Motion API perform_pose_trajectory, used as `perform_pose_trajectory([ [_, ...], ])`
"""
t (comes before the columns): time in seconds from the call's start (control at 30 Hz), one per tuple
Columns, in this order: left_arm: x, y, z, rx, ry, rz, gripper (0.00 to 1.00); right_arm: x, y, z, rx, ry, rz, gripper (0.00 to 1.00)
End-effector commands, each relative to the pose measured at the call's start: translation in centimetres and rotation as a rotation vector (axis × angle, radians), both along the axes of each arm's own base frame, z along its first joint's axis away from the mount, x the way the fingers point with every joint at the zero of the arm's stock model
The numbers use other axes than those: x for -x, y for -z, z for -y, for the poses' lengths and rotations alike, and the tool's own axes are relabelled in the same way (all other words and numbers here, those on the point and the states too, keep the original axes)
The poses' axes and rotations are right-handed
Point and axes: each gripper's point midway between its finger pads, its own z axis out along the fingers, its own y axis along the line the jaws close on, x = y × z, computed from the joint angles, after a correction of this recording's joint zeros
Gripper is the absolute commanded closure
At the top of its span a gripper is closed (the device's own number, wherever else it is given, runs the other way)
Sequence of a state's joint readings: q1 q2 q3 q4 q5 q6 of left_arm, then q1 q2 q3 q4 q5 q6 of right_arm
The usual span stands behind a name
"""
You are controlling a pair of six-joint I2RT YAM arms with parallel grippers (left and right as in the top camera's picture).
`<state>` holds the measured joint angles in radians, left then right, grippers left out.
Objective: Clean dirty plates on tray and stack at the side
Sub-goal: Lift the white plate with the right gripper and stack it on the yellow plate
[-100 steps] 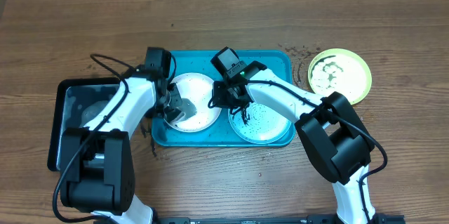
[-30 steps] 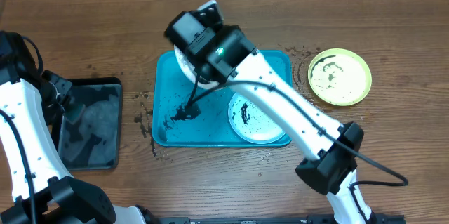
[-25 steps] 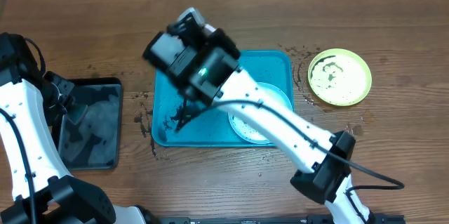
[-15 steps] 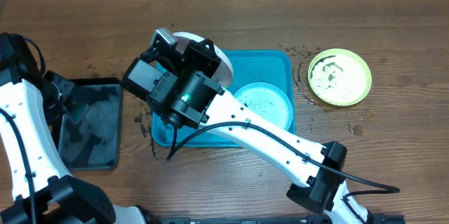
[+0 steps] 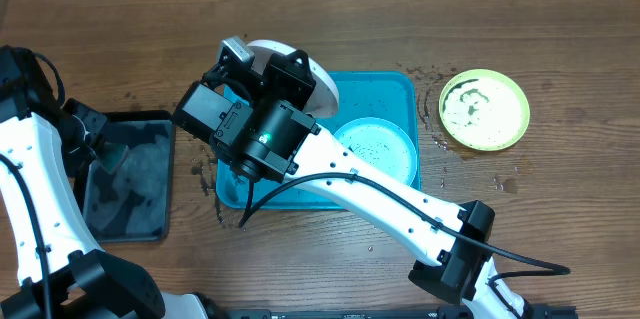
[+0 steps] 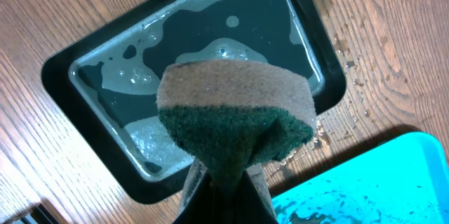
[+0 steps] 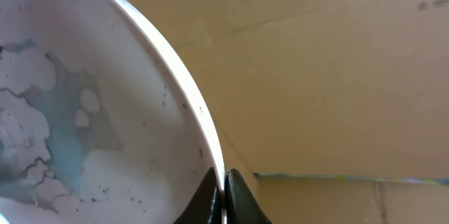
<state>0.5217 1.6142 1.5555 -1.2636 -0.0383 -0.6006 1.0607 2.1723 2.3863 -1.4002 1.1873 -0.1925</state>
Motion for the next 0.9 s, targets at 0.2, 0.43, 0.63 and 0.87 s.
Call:
perform_pose_trajectory([
  [0.2, -0.1, 0.1, 0.1, 0.012, -0.003, 0.007, 0.96, 0.2, 3.1, -1.0, -0.149, -0.079, -0.227, 0.96],
  [0.43, -0.1, 0.1, 0.2, 0.014, -0.003, 0.005, 0.96, -0.3, 3.6, 0.5, -0.123, -0.054, -0.263, 0.96],
  [0.63, 0.0, 0.1, 0.2, 0.016, -0.003, 0.002, 0.96, -1.8, 5.2, 1.6, -0.406, 0.089, -0.304, 0.96],
  [0.87, 0.0, 0.2, 0.2, 0.017, -0.003, 0.0, 0.96, -4.9, 9.0, 7.5, -0.883, 0.372, -0.626, 0.96],
])
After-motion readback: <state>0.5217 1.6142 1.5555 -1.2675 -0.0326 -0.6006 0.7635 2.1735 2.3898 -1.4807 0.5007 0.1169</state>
